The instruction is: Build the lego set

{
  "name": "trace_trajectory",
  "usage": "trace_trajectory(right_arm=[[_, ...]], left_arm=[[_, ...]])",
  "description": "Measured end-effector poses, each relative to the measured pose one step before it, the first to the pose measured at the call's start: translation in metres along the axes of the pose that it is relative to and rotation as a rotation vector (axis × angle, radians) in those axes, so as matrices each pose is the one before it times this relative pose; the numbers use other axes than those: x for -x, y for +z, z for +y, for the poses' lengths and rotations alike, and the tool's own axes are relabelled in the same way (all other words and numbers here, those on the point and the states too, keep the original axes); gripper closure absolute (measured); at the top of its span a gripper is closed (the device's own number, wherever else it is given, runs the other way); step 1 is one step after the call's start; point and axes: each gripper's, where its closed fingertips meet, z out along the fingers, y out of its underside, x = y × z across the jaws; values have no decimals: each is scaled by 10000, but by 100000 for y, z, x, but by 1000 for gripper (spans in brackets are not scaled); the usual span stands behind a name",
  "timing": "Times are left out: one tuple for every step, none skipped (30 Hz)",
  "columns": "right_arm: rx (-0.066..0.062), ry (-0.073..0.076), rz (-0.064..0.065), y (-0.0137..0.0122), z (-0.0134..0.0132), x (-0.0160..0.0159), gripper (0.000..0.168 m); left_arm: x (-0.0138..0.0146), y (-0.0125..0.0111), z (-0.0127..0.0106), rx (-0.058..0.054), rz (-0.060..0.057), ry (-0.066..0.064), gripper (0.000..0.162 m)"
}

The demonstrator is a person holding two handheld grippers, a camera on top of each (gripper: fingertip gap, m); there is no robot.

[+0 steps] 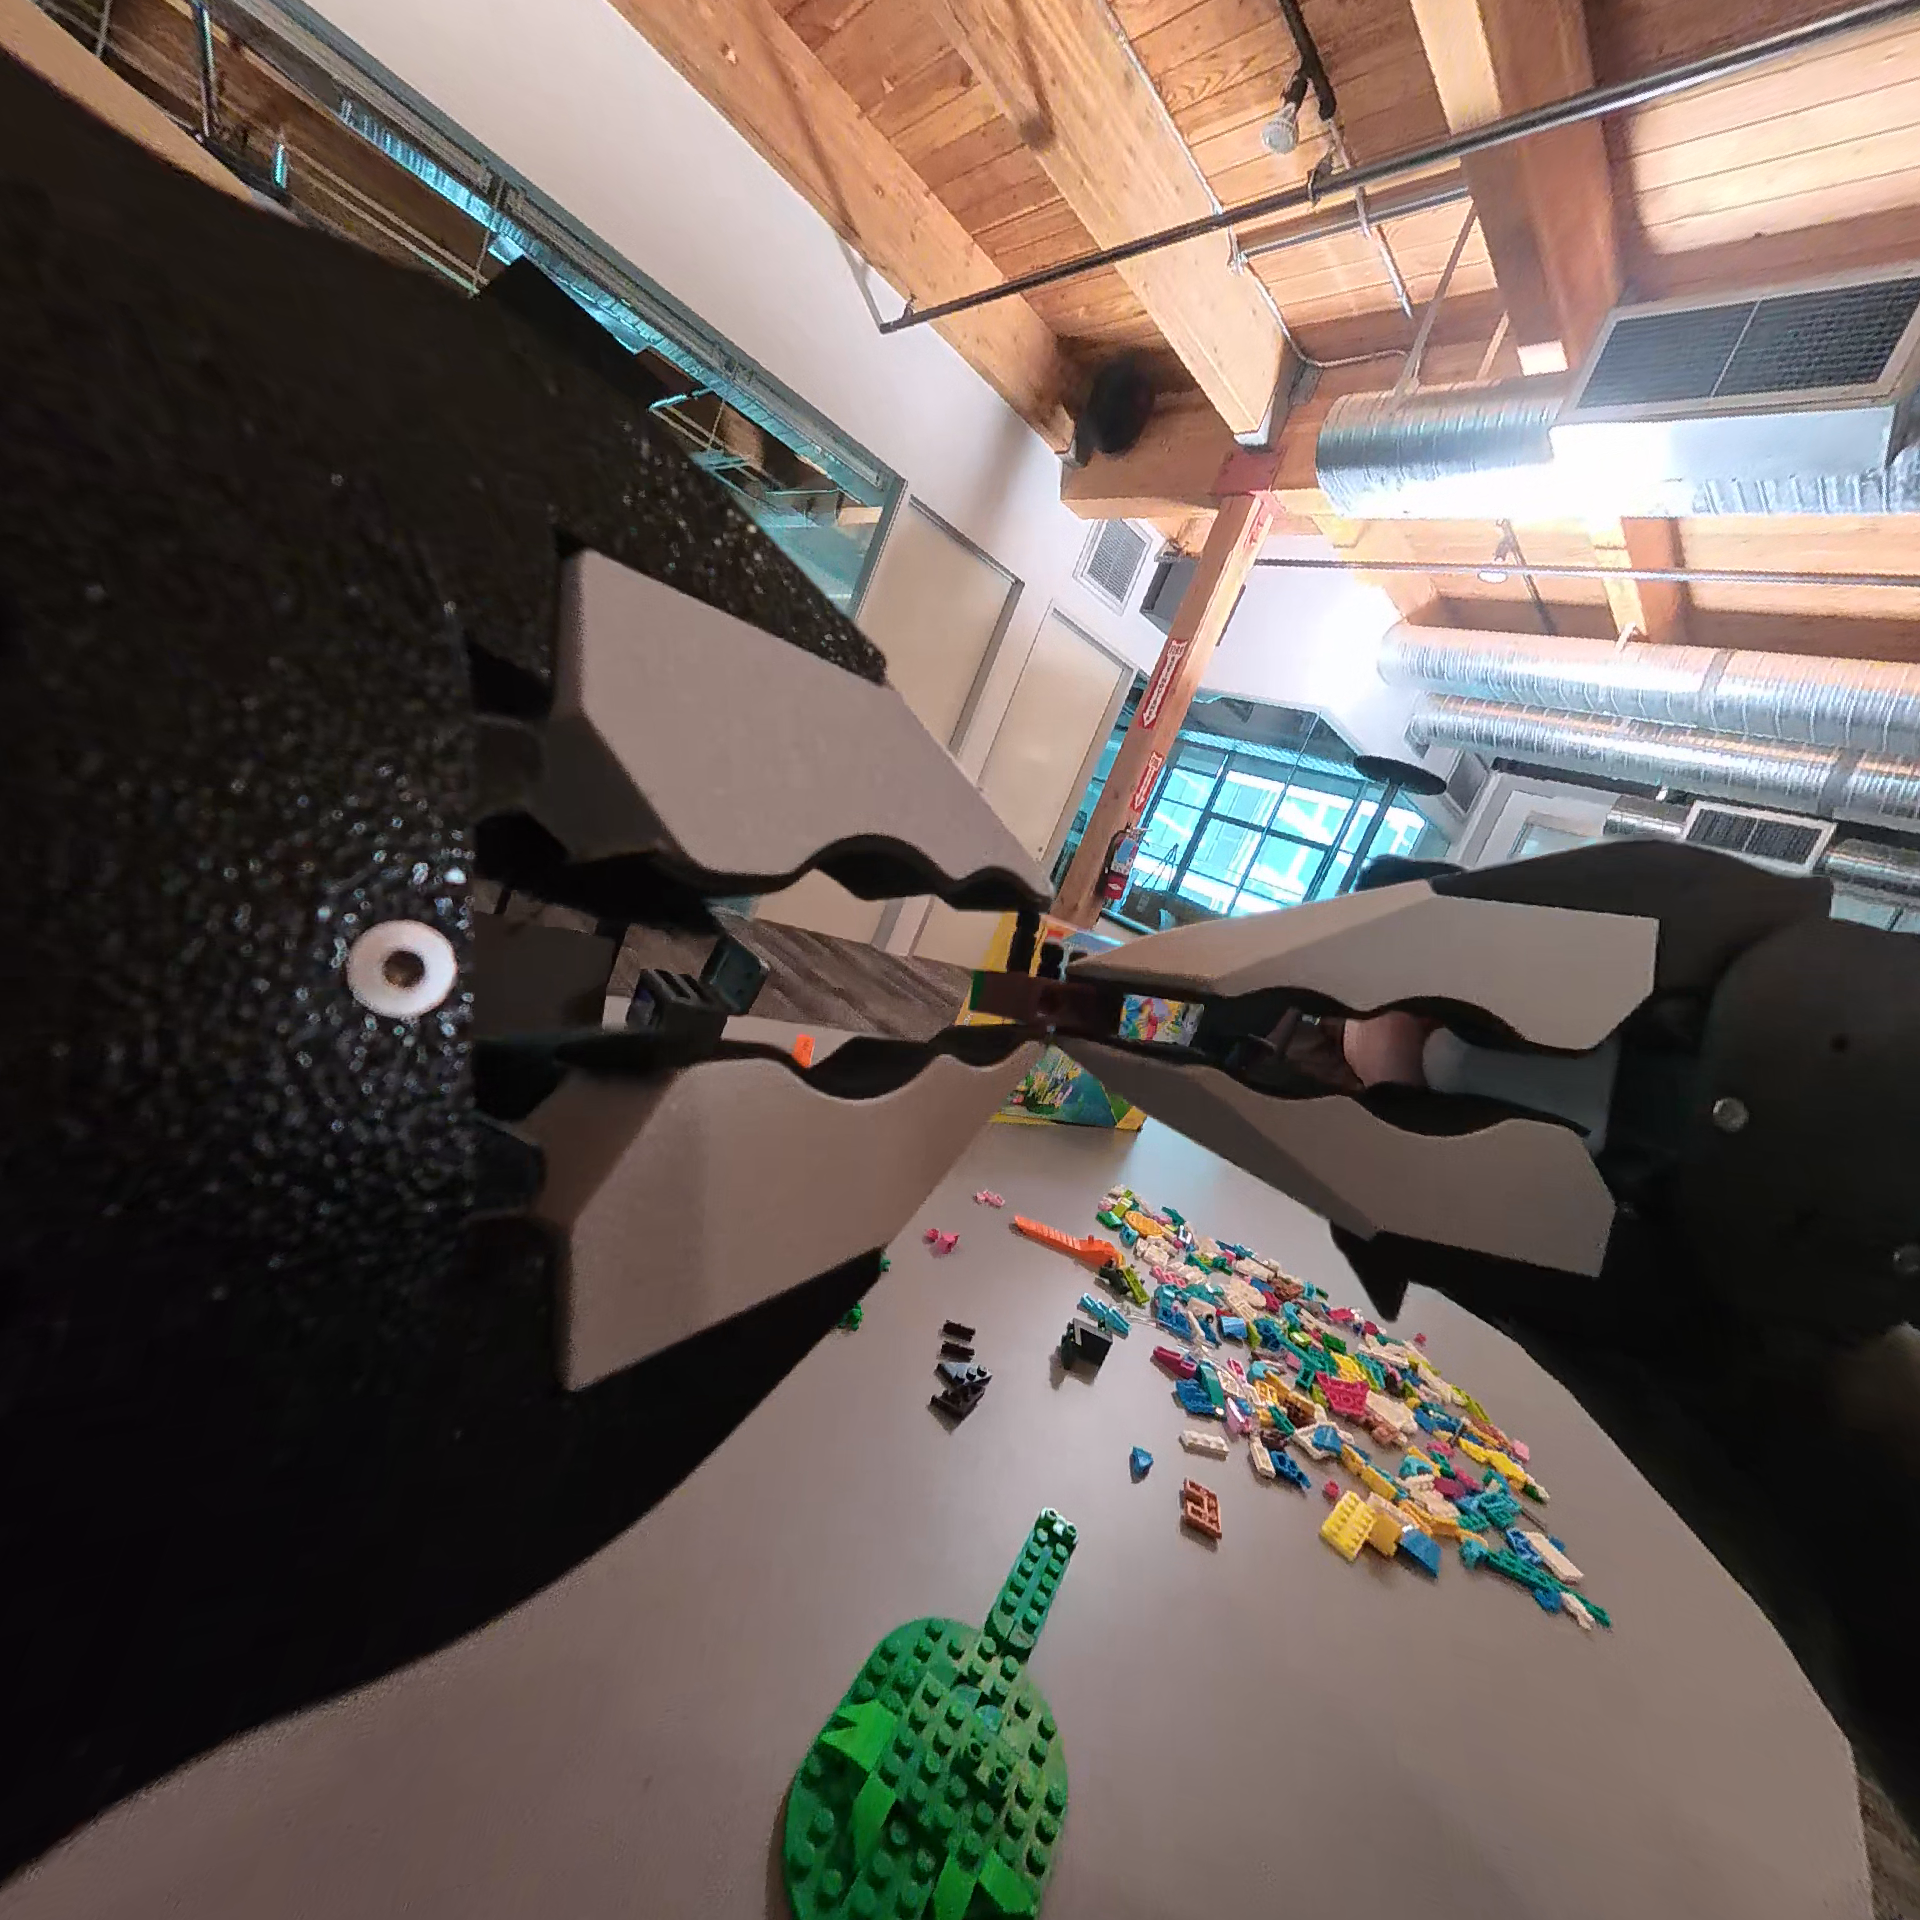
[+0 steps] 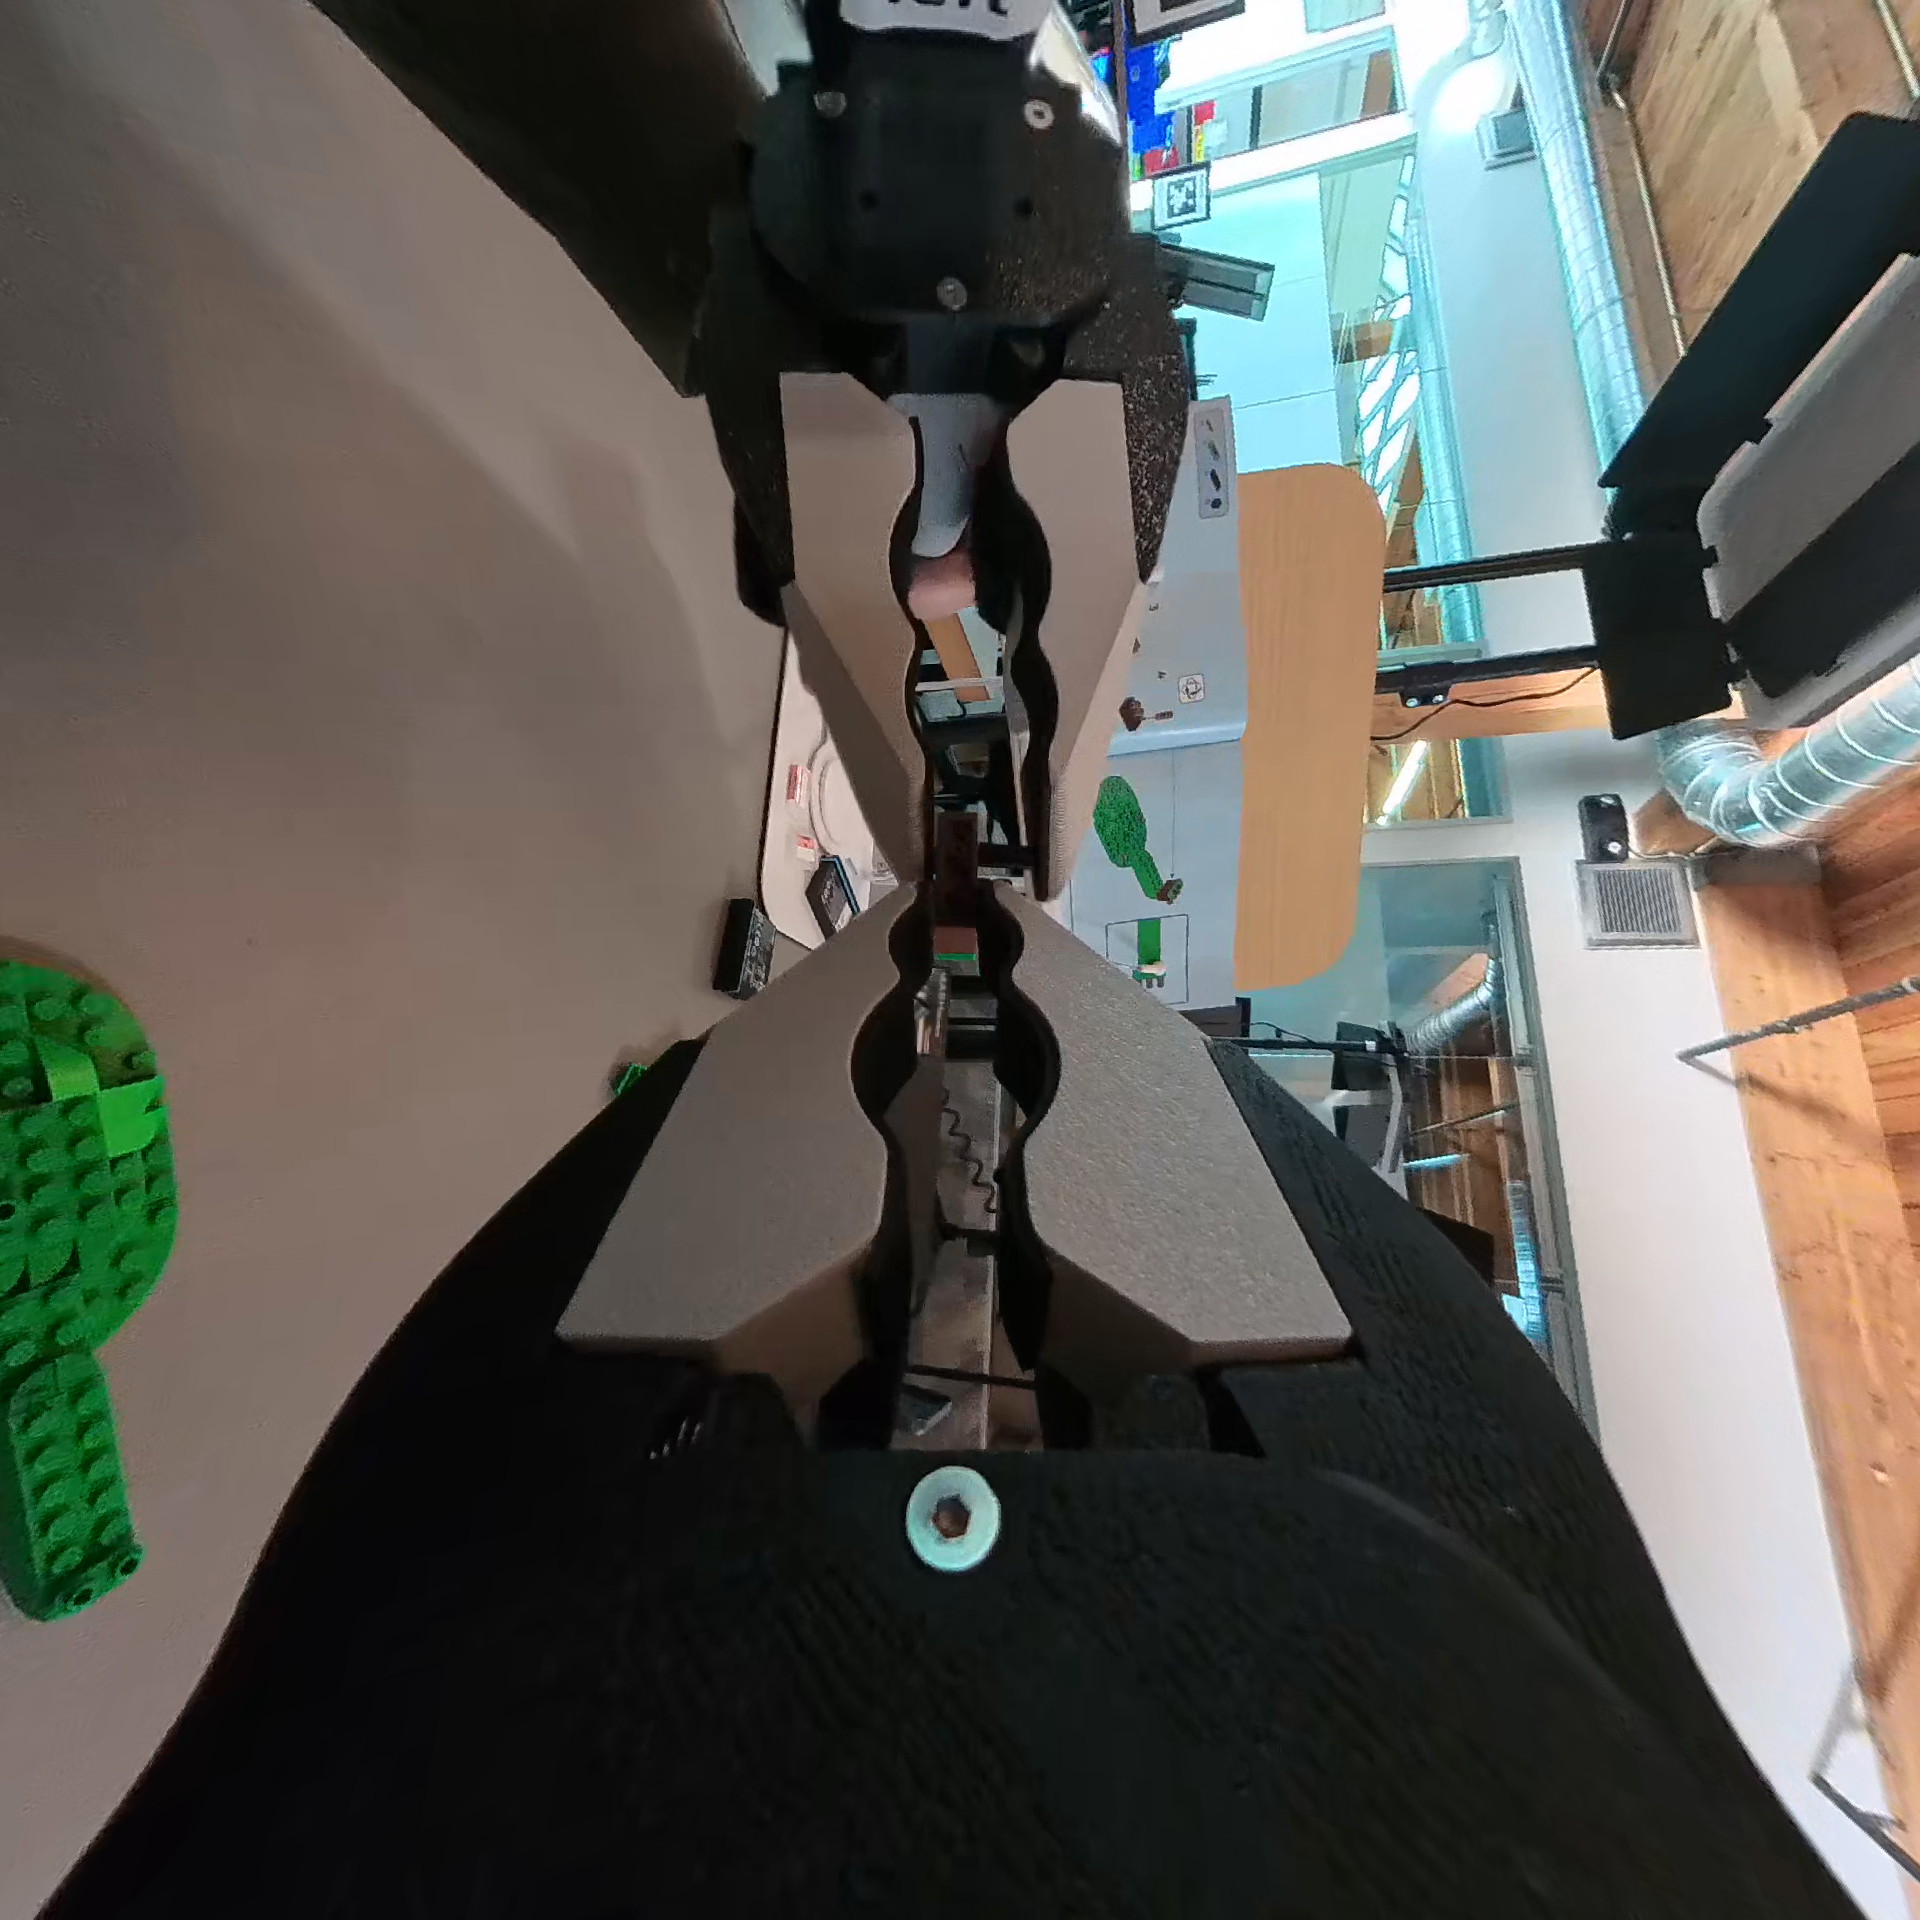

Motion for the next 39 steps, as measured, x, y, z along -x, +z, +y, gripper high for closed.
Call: trace_trajectory(right_arm=[[-26, 46, 1, -1, -62, -2, 162], [-6, 44, -18, -11, -31, -10, 162], [15, 12, 0, -1, 20, -45, 162], [22, -10, 6, 8, 32, -53, 161], [46, -5, -26, 17, 78, -33, 162], [30, -8, -12, 13, 62, -32, 162], [4, 1, 9, -1, 36, -69, 162], [-10, 10, -2, -4, 5, -54, 162], [-20, 17, -4, 2, -18, -43, 162], [-19, 13, 34, -1, -18, -110, 162], [-5, 12, -30, 13, -8, -4, 162], [-10, 3, -12, 28, -24, 27, 162], [-31, 6, 52, 24, -42, -58, 162], [7, 9, -1, 19, 11, 23, 162], [23, 3, 38, 13, 57, -20, 162], [-15, -1, 105, -16, 31, -100, 162], [-39, 44, 123, -40, 11, -150, 162], [4, 39, 139, -60, 68, -177, 162], [76, -72, 223, -66, 222, -239, 162], [151, -132, 266, -67, 407, -210, 162], [188, -87, 225, -49, 515, -41, 162], [130, -4, 280, -26, 494, 9, 162], [85, 126, 284, 1, 492, 139, 162], [96, 266, 260, 65, 556, 297, 162], [95, 304, 298, 98, 619, 415, 162], [136, 230, 325, 94, 731, 512, 162], [204, 151, 347, 79, 854, 572, 162], [217, 122, 291, 48, 851, 678, 162], [168, 151, 241, -17, 749, 720, 162], [126, 215, 229, -72, 674, 662, 162], [116, 263, 188, -109, 665, 627, 162], [85, 312, 166, -144, 661, 546, 162], [63, 339, 179, -156, 658, 465, 162], [55, 273, 158, -158, 635, 406, 163], [39, 86, 63, -126, 513, 422, 163], [23, -93, 29, -69, 349, 340, 163], [-15, -184, 46, -26, 184, 207, 163], [-57, -187, 96, -24, 100, 97, 162], [-47, -107, 68, 1, 115, 123, 162]], left_arm=[[2, -53, -7, 31, 74, -25, 144], [7, -27, -18, 44, 50, 4, 144], [33, 0, 32, 74, 27, 11, 144], [63, 16, 30, 79, -34, 63, 144], [36, 32, 68, 109, -26, 93, 145], [28, 38, 77, 117, 4, 64, 145], [51, 13, 52, 75, -17, 45, 145], [60, 3, 19, 39, -35, 39, 145], [30, -19, -6, 8, -30, 53, 146], [-18, -33, -1, -7, 5, 23, 149], [14, -20, 4, -10, 9, -52, 149], [-25, -18, 18, -4, 68, -70, 149], [33, -48, -14, -37, 12, -49, 149], [15, -19, -3, -54, -10, -16, 149], [-14, 33, 47, -24, 23, -113, 149], [74, 41, -24, -100, -52, -166, 149], [128, 33, -91, -192, -129, -220, 149], [187, 57, -22, -200, -191, -291, 148], [406, 118, 292, -47, -306, -404, 142], [96, 145, 578, 103, -30, -420, 126], [-4, 106, 555, 24, 66, -521, 113], [284, 19, 376, -174, -157, -634, 107], [560, -103, 188, -373, -415, -706, 107], [682, -194, 254, -420, -634, -657, 107], [962, -308, 614, -231, -961, -567, 109], [1188, -430, 1224, 134, -1282, -485, 114], [493, -375, 1593, 390, -941, -350, 115], [-738, -263, 1710, 512, -133, -237, 113], [-1017, -173, 1501, 469, 62, -302, 108], [-760, -122, 1041, 261, -27, -311, 107], [-558, -50, 603, 134, -15, -275, 106], [-234, 3, 287, 57, -107, -206, 104], [-103, 4, 123, 7, -79, -205, 103], [-56, -28, 83, -40, -59, -265, 102], [14, -88, 137, -37, -84, -244, 101], [-17, -99, 258, 19, -59, -142, 101], [57, -114, 213, 7, -97, -56, 101], [179, -90, 87, -12, -165, 13, 101], [274, -67, 12, 2, -204, 50, 101]])
